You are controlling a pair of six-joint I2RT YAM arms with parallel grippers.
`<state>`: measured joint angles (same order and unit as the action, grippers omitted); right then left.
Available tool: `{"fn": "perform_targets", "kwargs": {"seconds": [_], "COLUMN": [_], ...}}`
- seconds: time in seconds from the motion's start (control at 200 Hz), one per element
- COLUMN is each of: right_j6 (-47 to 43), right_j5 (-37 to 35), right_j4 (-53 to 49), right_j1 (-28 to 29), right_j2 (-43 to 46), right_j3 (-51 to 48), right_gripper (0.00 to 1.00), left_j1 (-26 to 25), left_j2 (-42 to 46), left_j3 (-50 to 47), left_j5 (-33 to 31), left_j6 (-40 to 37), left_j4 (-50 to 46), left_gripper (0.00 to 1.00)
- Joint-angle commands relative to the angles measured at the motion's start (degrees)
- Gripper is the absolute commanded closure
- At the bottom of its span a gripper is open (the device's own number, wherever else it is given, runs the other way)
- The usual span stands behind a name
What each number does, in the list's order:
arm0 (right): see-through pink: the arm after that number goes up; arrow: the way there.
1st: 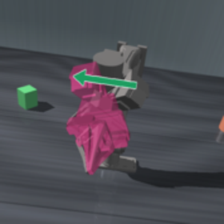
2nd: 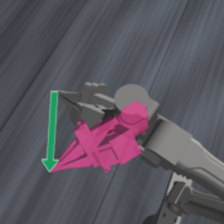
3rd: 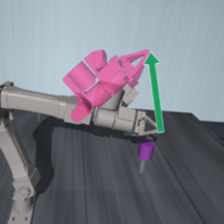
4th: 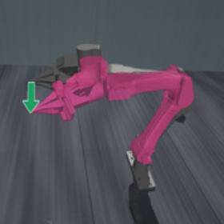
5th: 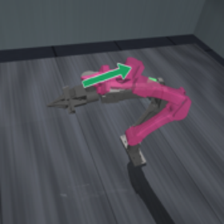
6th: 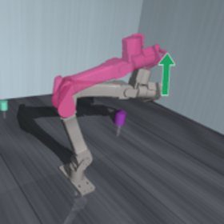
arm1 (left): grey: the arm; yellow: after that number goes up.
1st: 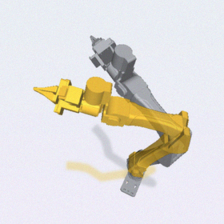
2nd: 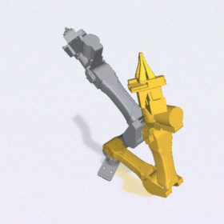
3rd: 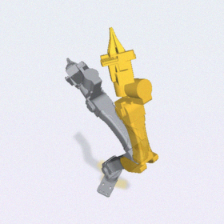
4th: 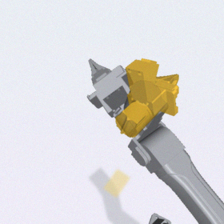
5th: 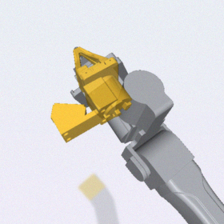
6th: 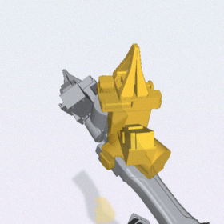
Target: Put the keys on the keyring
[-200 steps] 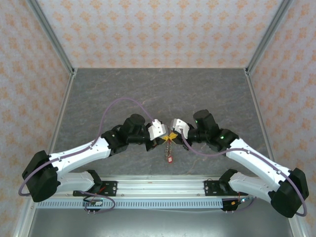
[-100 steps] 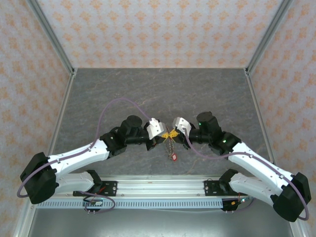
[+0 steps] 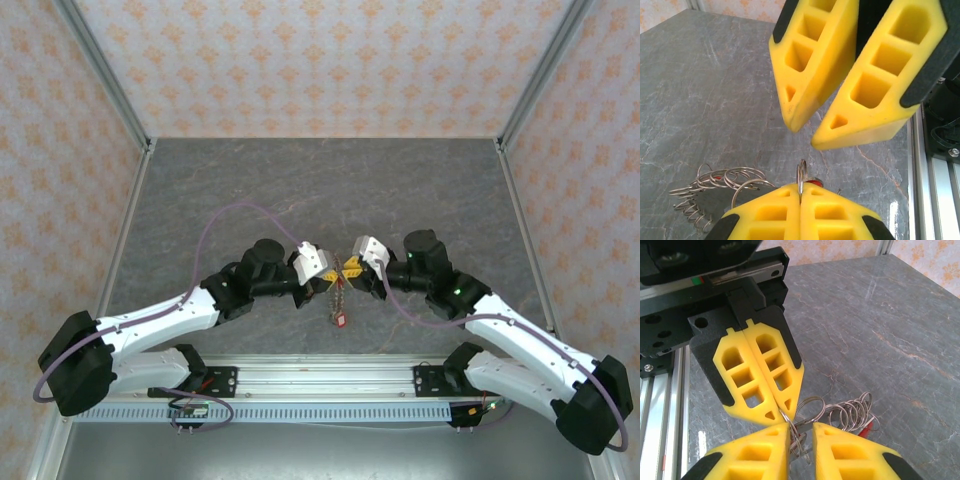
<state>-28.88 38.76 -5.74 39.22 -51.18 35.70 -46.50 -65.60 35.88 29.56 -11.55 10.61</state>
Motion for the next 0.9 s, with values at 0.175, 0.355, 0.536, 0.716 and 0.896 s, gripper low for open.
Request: {"fn": "perform_targets", "kwargs": {"seconds": [0.175,0.355,0.536,0.716,0.896], "right_j6": [0.96,1.17,1.2,0.55,-1.26], "right_j5": [1.16,1.68,2.13,1.75,3.19], "right_j4": [3.05,4.77,5.83,5.35,1.87], "right_j1": [0.25,0.24,0.24,0.26,0.27], "right_j2": [0.56,-0.24,-1.81,-1.87,-0.94], "right_j3": [-1.38,-1.52,-1.93,-2.32,-1.63], "right_gripper": [0.8,0.82,0.84,0.82,0.82], "left_j1": [-0.22,-0.19,-0.26,-0.24,-0.19], "left_j2": [1.55,1.29,1.0,0.92,1.0], "left_j3": [0.07,0.64,1.03,1.29,1.38], "left_j5": [1.23,3.38,4.45,3.95,3.1], "left_j6": [1.52,1.19,1.35,1.01,0.43], "left_j4": [6.44,5.71,5.84,5.35,4.03], "left_gripper": [1.0,1.0,1.0,1.0,1.0]}}
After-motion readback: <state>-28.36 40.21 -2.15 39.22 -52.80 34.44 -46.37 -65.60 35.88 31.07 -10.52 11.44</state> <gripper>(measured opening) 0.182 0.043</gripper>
